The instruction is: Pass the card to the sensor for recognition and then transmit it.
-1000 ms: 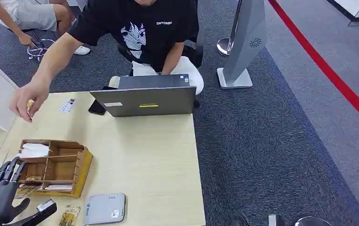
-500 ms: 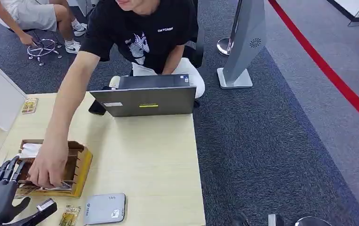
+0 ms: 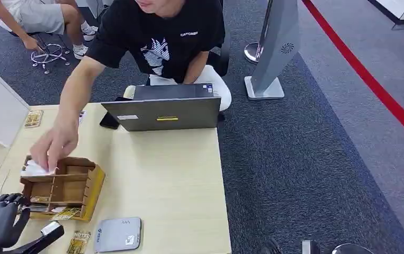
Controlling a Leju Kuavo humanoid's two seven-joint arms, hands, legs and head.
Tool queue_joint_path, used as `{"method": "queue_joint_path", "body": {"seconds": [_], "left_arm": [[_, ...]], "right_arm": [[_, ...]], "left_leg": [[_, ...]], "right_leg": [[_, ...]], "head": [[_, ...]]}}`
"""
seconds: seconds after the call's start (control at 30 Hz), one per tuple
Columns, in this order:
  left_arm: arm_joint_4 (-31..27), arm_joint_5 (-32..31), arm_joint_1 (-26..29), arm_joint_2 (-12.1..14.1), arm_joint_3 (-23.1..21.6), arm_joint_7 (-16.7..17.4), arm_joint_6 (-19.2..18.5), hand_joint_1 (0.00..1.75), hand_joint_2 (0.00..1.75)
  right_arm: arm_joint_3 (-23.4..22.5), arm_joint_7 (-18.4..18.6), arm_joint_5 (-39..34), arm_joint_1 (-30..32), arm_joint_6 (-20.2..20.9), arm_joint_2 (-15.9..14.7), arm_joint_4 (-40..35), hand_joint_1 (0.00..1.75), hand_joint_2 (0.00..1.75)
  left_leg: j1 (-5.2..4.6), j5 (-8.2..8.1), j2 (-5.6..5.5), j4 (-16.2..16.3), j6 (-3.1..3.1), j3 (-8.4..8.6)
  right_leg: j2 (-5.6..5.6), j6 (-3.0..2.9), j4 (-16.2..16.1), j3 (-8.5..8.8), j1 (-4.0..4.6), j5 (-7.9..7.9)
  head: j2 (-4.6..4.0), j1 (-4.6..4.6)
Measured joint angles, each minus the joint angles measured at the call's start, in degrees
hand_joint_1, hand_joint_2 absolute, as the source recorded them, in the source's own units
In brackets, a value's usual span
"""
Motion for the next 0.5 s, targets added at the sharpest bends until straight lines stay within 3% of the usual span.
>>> {"method": "queue_joint_path", "body": {"seconds": [0.3,0.5], "left_arm": [[-0.02,0.0,0.0,-0.02,-0.02,-0.24,0.22,1.75,1.75],[-0.81,0.63,-0.03,-0.24,0.0,-1.29,2.77,1.75,1.75]], "right_arm": [[0.55,-0.22,-0.09,0.12,-0.46,-0.35,0.04,0.0,1.75],[1.55,-0.66,-1.12,0.12,-1.25,-0.81,0.26,0.0,1.75]], "left_leg": [[0.0,0.0,0.0,0.0,0.0,0.0],[0.0,0.0,0.0,0.0,0.0,0.0]], "right_leg": [[0.0,0.0,0.0,-0.01,0.0,0.0],[0.0,0.0,0.0,-0.01,0.0,0.0]], "head": [[0.0,0.02],[0.0,0.0]]}}
